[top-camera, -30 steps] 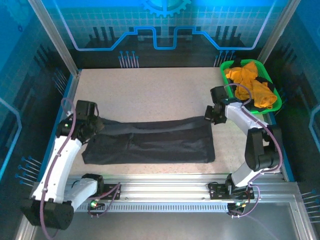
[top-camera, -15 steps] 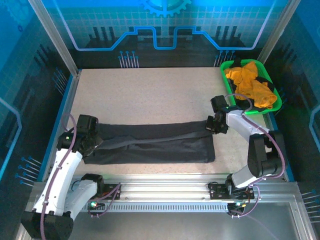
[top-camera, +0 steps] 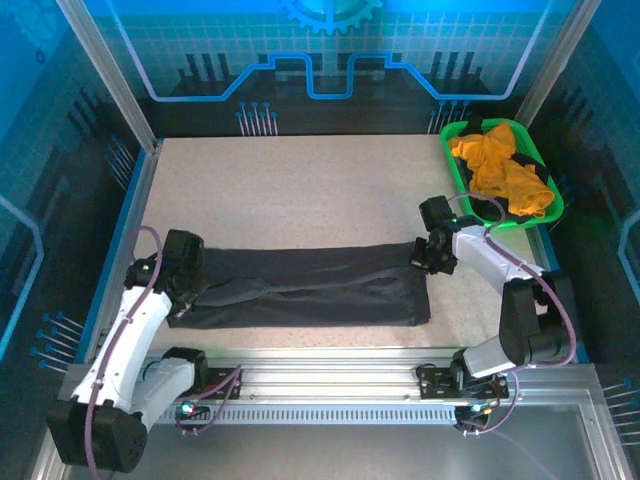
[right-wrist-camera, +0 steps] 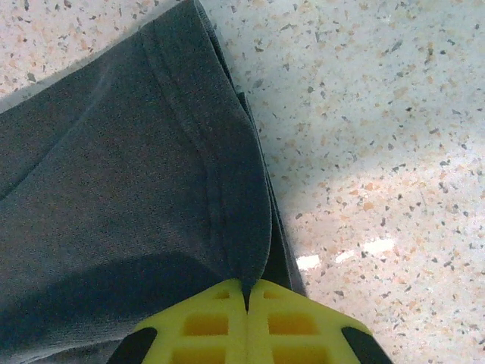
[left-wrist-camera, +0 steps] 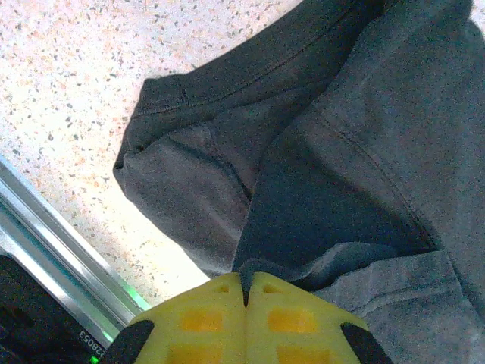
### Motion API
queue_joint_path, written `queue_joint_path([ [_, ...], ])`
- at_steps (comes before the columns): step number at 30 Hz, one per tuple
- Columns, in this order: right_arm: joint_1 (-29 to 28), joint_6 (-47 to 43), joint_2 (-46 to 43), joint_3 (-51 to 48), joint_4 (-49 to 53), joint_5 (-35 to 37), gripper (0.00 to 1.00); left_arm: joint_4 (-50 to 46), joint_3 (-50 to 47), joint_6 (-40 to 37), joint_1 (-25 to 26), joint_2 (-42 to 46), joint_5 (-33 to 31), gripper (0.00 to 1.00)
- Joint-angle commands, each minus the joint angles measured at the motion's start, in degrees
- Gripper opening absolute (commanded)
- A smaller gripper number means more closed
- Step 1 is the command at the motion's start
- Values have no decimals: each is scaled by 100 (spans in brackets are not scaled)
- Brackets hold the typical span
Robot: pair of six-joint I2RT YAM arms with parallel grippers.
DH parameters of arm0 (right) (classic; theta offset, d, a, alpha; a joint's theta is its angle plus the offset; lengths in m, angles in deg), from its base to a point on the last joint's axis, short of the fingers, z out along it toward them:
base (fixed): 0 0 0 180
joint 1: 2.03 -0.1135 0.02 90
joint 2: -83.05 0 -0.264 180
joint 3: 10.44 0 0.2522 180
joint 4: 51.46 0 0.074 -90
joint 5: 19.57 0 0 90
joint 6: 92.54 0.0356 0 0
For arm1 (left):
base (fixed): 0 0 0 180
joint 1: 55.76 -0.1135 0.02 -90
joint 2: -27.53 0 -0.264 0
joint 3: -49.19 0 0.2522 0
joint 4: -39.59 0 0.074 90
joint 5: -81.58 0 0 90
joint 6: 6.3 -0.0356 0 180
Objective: Fold and stack the t-shirts
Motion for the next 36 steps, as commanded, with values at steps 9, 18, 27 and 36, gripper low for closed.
queue_joint_path([
  [9, -232, 385, -431, -181, 521, 94, 0, 237, -77, 125, -26, -290, -292, 0],
  [18, -303, 487, -231, -549, 419, 281, 0, 61, 118, 253, -26, -336, -1015, 0],
  [27, -318, 440, -109, -422, 411, 284, 6, 161, 26, 199, -35, -309, -1217, 0],
  [36, -322, 565, -300, -387, 801, 369, 38, 604, -88, 55, -43, -765, -858, 19],
])
